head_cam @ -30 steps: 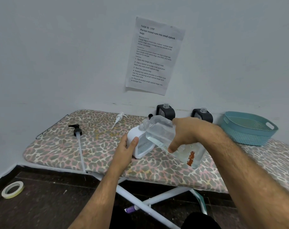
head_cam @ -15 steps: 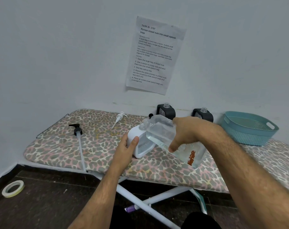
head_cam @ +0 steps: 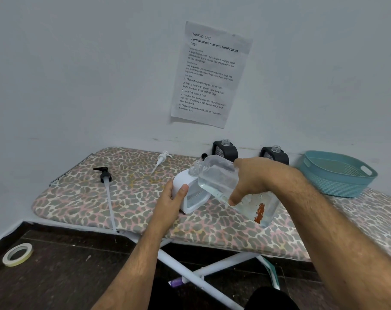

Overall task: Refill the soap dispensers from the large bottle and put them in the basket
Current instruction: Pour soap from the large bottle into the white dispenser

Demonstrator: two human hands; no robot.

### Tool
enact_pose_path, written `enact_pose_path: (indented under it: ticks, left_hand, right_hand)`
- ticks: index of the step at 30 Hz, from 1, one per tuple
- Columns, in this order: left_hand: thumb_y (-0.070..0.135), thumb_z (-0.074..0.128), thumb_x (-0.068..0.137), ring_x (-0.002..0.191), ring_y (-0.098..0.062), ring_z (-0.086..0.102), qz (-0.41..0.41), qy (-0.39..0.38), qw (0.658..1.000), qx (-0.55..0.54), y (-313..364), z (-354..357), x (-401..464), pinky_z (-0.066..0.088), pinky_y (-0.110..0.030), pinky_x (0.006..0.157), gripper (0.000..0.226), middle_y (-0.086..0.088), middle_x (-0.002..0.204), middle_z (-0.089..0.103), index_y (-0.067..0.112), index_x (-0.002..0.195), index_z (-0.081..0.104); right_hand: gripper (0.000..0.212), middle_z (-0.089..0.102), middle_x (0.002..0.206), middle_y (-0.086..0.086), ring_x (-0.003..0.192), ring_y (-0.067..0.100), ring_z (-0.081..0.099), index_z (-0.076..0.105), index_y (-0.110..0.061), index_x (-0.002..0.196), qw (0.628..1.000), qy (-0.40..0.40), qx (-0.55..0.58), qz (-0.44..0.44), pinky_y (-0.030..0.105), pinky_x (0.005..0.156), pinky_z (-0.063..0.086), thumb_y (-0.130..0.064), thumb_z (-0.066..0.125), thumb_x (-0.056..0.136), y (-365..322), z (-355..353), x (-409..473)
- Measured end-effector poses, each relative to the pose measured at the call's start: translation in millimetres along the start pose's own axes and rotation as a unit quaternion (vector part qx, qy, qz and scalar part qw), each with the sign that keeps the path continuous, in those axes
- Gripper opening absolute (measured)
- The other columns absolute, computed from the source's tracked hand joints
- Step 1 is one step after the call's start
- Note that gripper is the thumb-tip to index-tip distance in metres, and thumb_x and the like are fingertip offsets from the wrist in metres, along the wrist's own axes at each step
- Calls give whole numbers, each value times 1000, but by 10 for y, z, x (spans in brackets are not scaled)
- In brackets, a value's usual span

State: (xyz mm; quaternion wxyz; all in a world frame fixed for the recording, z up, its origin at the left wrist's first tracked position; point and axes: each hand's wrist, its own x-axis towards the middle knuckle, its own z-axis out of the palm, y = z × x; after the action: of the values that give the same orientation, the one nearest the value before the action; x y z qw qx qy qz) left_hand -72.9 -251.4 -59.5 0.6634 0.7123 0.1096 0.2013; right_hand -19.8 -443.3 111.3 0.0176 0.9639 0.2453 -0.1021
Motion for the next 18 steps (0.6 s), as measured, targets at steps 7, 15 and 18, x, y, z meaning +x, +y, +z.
enact_pose_path:
  ticks: [7, 15, 18]
  left_hand:
    - [56, 53, 84, 99, -7, 67, -1, -1, 1000, 0, -1, -4, -4, 51, -17, 62, 58, 5, 121, 66, 30, 136, 51]
    - [58, 53, 83, 100, -7, 68, 5, -3, 1000, -6, -34, -10, 15, 53, -18, 64, 62, 5, 122, 66, 29, 138, 50]
    - [58, 55, 84, 105, -7, 67, 8, -7, 1000, -14, -64, -15, 37, 55, -22, 75, 62, 6, 124, 65, 29, 138, 50]
  right_hand:
    - [89, 59, 124, -2, 96, 19, 49, 44, -23, 137, 1000, -2, 1, -2, 37, 91, 49, -54, 86, 64, -13, -5, -15]
    - [88, 59, 119, -3, 95, 18, 50, 46, -23, 135, 1000, -3, 3, 0, 36, 90, 50, -54, 86, 63, -9, -6, -7]
    - [88, 59, 120, -3, 94, 18, 50, 46, -24, 135, 1000, -5, 4, 2, 37, 90, 50, -54, 86, 63, -8, -4, -5]
